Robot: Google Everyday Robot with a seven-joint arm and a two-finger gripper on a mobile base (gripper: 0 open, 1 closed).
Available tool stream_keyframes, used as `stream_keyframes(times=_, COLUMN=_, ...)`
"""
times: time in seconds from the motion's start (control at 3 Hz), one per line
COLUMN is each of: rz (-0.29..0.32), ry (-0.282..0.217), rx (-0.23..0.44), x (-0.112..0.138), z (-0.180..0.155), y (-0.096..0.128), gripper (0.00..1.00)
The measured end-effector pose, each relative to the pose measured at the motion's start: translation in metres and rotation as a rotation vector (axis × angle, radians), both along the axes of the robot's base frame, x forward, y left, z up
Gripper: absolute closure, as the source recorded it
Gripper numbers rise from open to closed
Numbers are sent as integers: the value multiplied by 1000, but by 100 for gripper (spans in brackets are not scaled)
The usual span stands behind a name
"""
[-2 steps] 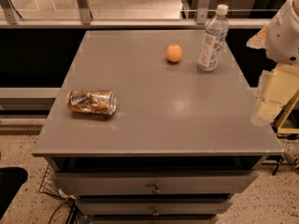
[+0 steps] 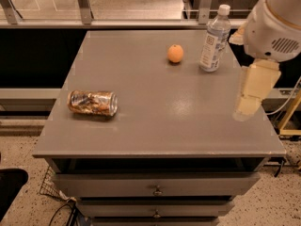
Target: Place orange can upright
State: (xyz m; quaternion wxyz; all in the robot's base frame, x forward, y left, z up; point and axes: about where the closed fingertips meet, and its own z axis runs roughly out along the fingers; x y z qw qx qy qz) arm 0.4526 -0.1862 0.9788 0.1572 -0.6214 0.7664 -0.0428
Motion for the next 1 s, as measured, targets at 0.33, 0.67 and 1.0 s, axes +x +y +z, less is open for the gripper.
stream_keyframes(times=0.33, rz=44, ry=-9, rx=-52, x=17, z=1, y=45, gripper=0)
stream_keyframes(times=0.67, rz=49, ry=-5, rx=-88, x=31, z=-2, y=91, gripper=0)
stream_keyframes(times=1.0, rz=48, ry=17, rx=-62, x=44, z=-15, y=144, gripper=0)
